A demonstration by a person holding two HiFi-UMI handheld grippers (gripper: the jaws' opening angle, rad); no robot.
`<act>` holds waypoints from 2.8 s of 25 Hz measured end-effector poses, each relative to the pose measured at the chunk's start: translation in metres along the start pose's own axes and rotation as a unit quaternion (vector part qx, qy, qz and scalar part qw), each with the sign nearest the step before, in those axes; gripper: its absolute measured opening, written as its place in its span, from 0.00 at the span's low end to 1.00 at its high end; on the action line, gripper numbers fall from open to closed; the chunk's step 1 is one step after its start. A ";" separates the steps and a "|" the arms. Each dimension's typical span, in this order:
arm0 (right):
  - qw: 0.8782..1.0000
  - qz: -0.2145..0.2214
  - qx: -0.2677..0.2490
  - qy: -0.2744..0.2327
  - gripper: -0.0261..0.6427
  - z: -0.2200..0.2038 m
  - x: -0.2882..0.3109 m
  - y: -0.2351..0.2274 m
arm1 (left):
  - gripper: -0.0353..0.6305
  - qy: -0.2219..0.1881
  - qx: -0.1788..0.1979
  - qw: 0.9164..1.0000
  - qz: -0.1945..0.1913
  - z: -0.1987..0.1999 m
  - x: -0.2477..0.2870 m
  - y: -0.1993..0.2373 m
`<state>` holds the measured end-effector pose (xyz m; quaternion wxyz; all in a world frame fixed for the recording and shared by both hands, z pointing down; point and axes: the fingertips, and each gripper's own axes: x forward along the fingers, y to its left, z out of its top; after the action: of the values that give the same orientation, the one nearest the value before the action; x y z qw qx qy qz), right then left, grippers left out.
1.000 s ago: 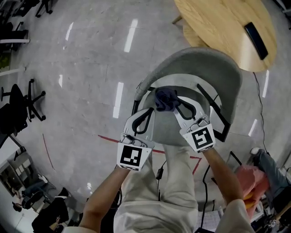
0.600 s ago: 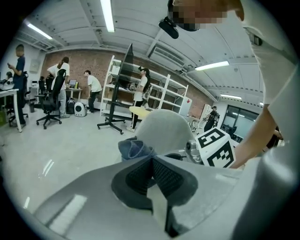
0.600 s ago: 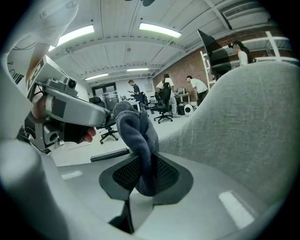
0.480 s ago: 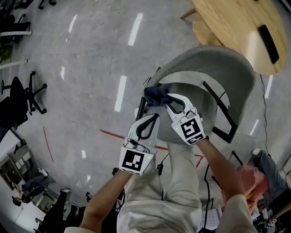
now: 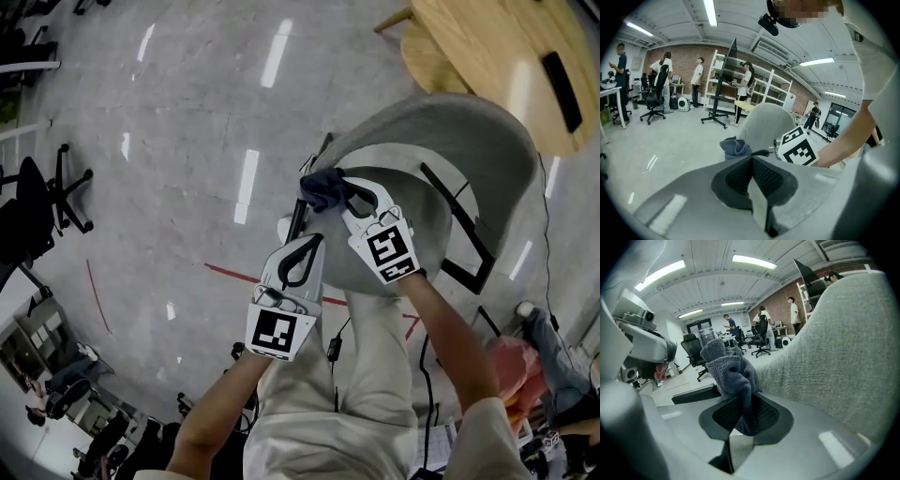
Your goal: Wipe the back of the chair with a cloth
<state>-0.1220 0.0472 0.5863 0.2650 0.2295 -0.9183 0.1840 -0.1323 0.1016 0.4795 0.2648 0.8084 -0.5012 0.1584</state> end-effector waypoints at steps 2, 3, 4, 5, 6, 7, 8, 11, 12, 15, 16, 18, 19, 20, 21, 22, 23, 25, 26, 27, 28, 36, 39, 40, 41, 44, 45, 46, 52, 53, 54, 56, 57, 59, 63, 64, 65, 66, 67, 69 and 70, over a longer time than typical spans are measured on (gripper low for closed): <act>1.000 -0.001 -0.001 0.002 0.16 0.001 0.000 -0.002 | 0.05 -0.002 0.000 1.000 0.002 0.002 0.002 0.002; 1.000 -0.001 -0.001 0.002 0.16 0.002 0.000 -0.003 | 0.05 -0.001 0.002 1.000 0.002 0.002 0.003 0.002; 1.000 -0.002 0.000 0.003 0.17 0.002 0.000 -0.004 | 0.05 0.001 0.005 1.000 0.002 0.002 0.004 0.002; 1.000 -0.004 0.002 0.003 0.17 0.001 0.000 -0.005 | 0.05 0.004 0.007 1.000 0.002 0.001 0.006 0.002; 1.000 -0.008 0.003 0.002 0.16 0.001 0.000 -0.007 | 0.05 0.007 0.008 1.000 0.003 0.000 0.007 0.003; 1.000 -0.012 0.004 0.002 0.17 0.001 -0.001 -0.010 | 0.05 0.011 0.006 1.000 0.006 -0.002 0.008 0.004; 1.000 -0.016 0.005 0.001 0.17 0.002 -0.001 -0.012 | 0.05 0.012 0.004 1.000 0.007 -0.003 0.008 0.004; 1.000 -0.028 0.012 -0.002 0.16 0.004 -0.003 -0.021 | 0.05 0.005 0.004 1.000 0.005 0.002 0.011 0.003; 0.999 -0.031 0.016 -0.003 0.16 0.005 -0.003 -0.023 | 0.05 0.003 0.005 1.000 0.004 0.004 0.011 0.002; 0.999 -0.039 0.030 -0.006 0.16 0.007 -0.005 -0.030 | 0.05 0.002 0.007 1.000 0.001 0.007 0.013 -0.002; 0.998 -0.043 0.036 -0.008 0.16 0.007 -0.005 -0.033 | 0.05 0.003 0.009 1.000 -0.001 0.007 0.015 -0.004; 0.997 -0.053 0.047 -0.013 0.16 0.007 -0.008 -0.042 | 0.05 0.002 0.011 1.000 -0.006 0.008 0.018 -0.007; 0.997 -0.060 0.052 -0.017 0.16 0.008 -0.010 -0.047 | 0.05 0.001 0.012 1.000 -0.007 0.009 0.019 -0.009; 0.996 -0.067 0.056 -0.021 0.16 0.009 -0.012 -0.053 | 0.05 0.000 0.013 1.000 -0.009 0.011 0.021 -0.010; 0.995 -0.075 0.060 -0.024 0.17 0.012 -0.015 -0.059 | 0.05 -0.001 0.013 1.000 -0.009 0.013 0.021 -0.011; 0.994 -0.083 0.064 -0.027 0.17 0.014 -0.018 -0.064 | 0.05 -0.002 0.012 1.000 -0.010 0.014 0.022 -0.011; 0.993 -0.090 0.068 -0.030 0.17 0.017 -0.020 -0.070 | 0.05 -0.003 0.011 1.000 -0.010 0.016 0.023 -0.011; 0.992 -0.100 0.074 -0.034 0.17 0.019 -0.024 -0.078 | 0.05 -0.003 0.012 1.000 -0.010 0.018 0.026 -0.012; 0.991 -0.103 0.078 -0.036 0.17 0.020 -0.026 -0.082 | 0.05 -0.004 0.013 1.000 -0.012 0.019 0.028 -0.013; 0.990 -0.107 0.083 -0.038 0.17 0.020 -0.028 -0.086 | 0.05 -0.004 0.014 1.000 -0.013 0.019 0.029 -0.015; 0.989 -0.111 0.089 -0.041 0.17 0.019 -0.030 -0.089 | 0.05 -0.003 0.016 1.000 -0.014 0.019 0.031 -0.017; 0.969 -0.155 0.182 -0.069 0.17 0.016 -0.056 -0.121 | 0.05 0.002 0.028 0.999 -0.022 0.020 0.039 -0.032; 0.965 -0.165 0.192 -0.073 0.17 0.016 -0.061 -0.129 | 0.05 0.000 0.034 0.999 -0.026 0.022 0.042 -0.035; 0.963 -0.168 0.195 -0.075 0.17 0.016 -0.062 -0.132 | 0.05 0.001 0.034 0.999 -0.028 0.022 0.043 -0.037; 0.962 -0.171 0.199 -0.077 0.17 0.016 -0.064 -0.135 | 0.05 0.002 0.034 0.999 -0.029 0.022 0.045 -0.039; 0.955 -0.183 0.220 -0.084 0.17 0.014 -0.071 -0.141 | 0.05 0.002 0.037 0.999 -0.033 0.022 0.047 -0.044; 0.950 -0.188 0.232 -0.087 0.17 0.013 -0.074 -0.143 | 0.05 0.000 0.039 0.999 -0.034 0.024 0.048 -0.045; 0.946 -0.194 0.245 -0.091 0.17 0.012 -0.077 -0.146 | 0.05 -0.001 0.040 0.999 -0.034 0.026 0.048 -0.047; 0.918 -0.232 0.301 -0.111 0.17 0.000 -0.099 -0.167 | 0.05 -0.002 0.050 0.998 -0.043 0.030 0.056 -0.055; 0.913 -0.239 0.310 -0.113 0.17 -0.003 -0.103 -0.169 | 0.05 -0.002 0.050 0.998 -0.043 0.030 0.056 -0.057; 0.908 -0.245 0.319 -0.116 0.17 -0.005 -0.107 -0.171 | 0.05 -0.003 0.050 0.998 -0.044 0.031 0.057 -0.058; 0.898 -0.255 0.338 -0.121 0.17 -0.011 -0.115 -0.176 | 0.05 -0.001 0.054 0.998 -0.046 0.030 0.058 -0.062; 0.893 -0.260 0.347 -0.124 0.17 -0.013 -0.118 -0.179 | 0.05 0.001 0.056 0.997 -0.048 0.029 0.059 -0.063; 0.882 -0.270 0.364 -0.129 0.17 -0.017 -0.123 -0.183 | 0.05 0.005 0.059 0.997 -0.050 0.026 0.060 -0.064; 0.858 -0.292 0.397 -0.141 0.17 -0.031 -0.138 -0.189 | 0.05 0.000 0.061 0.997 -0.055 0.027 0.061 -0.070; 0.853 -0.299 0.404 -0.144 0.17 -0.034 -0.143 -0.191 | 0.05 0.000 0.062 0.996 -0.057 0.027 0.061 -0.071; 0.847 -0.306 0.410 -0.146 0.17 -0.036 -0.147 -0.193 | 0.05 0.000 0.063 0.996 -0.058 0.027 0.061 -0.072; 0.841 -0.313 0.416 -0.148 0.17 -0.039 -0.151 -0.194 | 0.05 0.000 0.063 0.996 -0.059 0.028 0.061 -0.073; 0.836 -0.320 0.421 -0.150 0.17 -0.041 -0.154 -0.196 | 0.05 0.000 0.064 0.996 -0.060 0.028 0.062 -0.073; 0.825 -0.332 0.431 -0.153 0.17 -0.046 -0.161 -0.199 | 0.05 0.002 0.066 0.996 -0.064 0.027 0.062 -0.075; 0.819 -0.338 0.437 -0.155 0.17 -0.050 -0.164 -0.200 | 0.05 0.002 0.067 0.995 -0.067 0.027 0.062 -0.076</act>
<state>0.1259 -0.0421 0.5751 0.0363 0.6431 -0.6350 0.4265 -0.0365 0.0678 0.4701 0.2210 0.8557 -0.4337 0.1757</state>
